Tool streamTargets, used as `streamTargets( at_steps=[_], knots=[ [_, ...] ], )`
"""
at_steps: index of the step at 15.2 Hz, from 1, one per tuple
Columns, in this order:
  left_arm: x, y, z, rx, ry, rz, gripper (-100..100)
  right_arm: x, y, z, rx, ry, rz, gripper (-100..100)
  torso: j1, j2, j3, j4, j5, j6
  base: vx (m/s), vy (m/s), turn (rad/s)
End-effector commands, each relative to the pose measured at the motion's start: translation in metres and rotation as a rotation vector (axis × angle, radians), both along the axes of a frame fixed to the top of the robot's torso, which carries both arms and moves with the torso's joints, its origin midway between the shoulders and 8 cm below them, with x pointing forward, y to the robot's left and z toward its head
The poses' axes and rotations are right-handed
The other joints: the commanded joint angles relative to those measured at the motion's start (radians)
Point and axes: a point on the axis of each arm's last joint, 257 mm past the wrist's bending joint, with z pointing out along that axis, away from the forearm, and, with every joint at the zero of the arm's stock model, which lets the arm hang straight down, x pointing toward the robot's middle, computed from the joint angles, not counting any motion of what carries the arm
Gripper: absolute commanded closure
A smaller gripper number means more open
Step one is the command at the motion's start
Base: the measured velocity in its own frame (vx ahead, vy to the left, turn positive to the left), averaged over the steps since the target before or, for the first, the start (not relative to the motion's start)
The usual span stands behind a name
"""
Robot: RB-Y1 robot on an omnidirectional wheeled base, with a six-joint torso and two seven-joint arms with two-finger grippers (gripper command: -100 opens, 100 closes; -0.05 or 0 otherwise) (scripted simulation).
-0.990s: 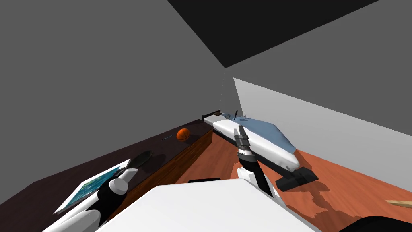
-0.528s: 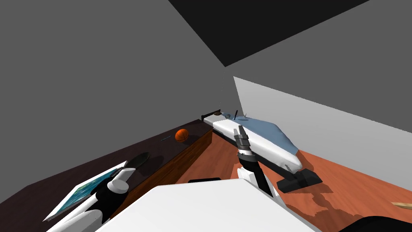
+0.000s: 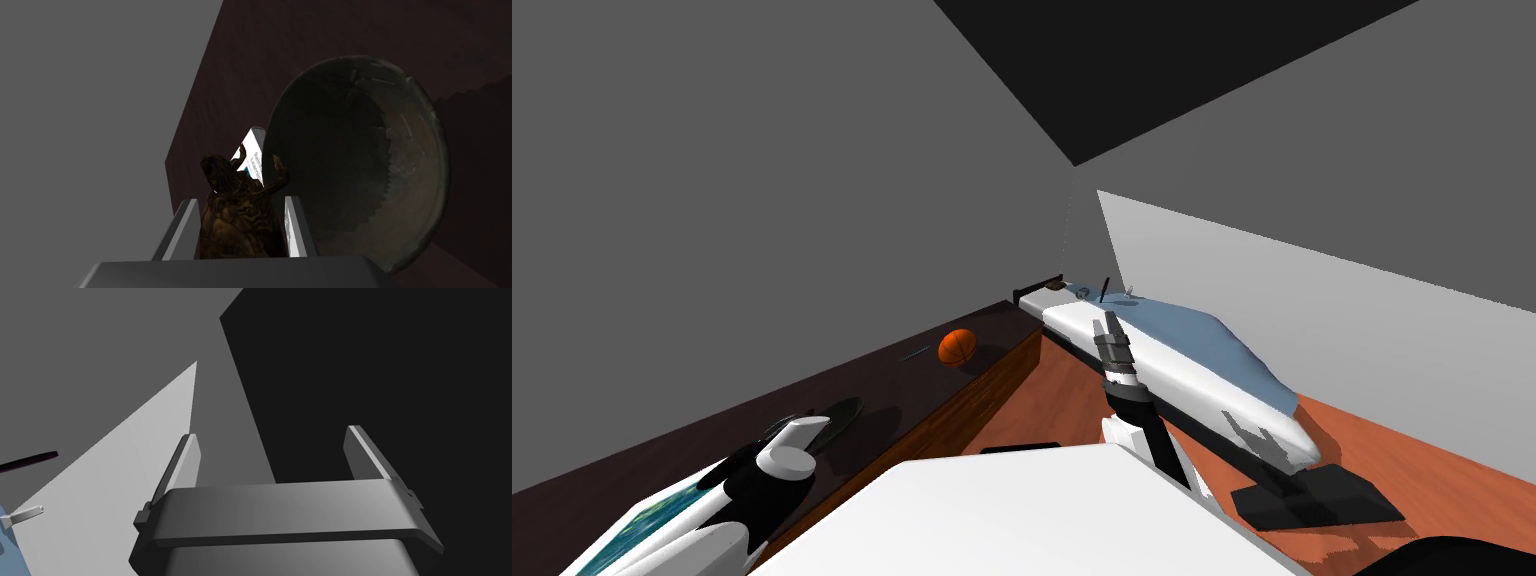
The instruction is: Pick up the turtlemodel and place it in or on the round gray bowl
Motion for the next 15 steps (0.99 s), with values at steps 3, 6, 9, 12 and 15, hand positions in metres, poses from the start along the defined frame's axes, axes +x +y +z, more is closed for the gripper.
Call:
streamTargets(
  at_steps=[3,6,9,12,15],
  knots=[
    [-0.001,0.002,0.003,0.001,0.002,-0.001,100,0.0,0.0,0.0,0.0,0.0,0.0,0,0.001,0.004,0.002,0.001,0.0,-0.001,0.092,-0.001,0.012],
    [-0.001,0.003,0.004,0.001,0.004,-0.002,-100,0.0,0.0,0.0,0.0,0.0,0.0,0,0.001,0.01,0.006,0.002,0.001,-0.001,0.018,0.0,0.0],
    [-0.002,0.013,0.014,0.0,0.004,-0.004,-100,0.0,0.0,0.0,0.0,0.0,0.0,0,0.001,0.013,0.007,0.002,0.001,-0.001,0.004,-0.01,0.002],
    [-0.004,0.022,0.024,0.0,0.005,-0.006,-100,0.0,0.0,0.0,0.0,0.0,0.0,0,-0.002,0.013,0.007,0.002,0.0,-0.001,0.018,-0.057,0.012],
    [-0.006,0.035,0.04,-0.001,0.005,-0.009,-100,0.0,0.0,0.0,0.0,0.0,0.0,0,-0.006,0.013,0.008,0.003,-0.002,-0.002,0.026,-0.074,0.022]
  ],
)
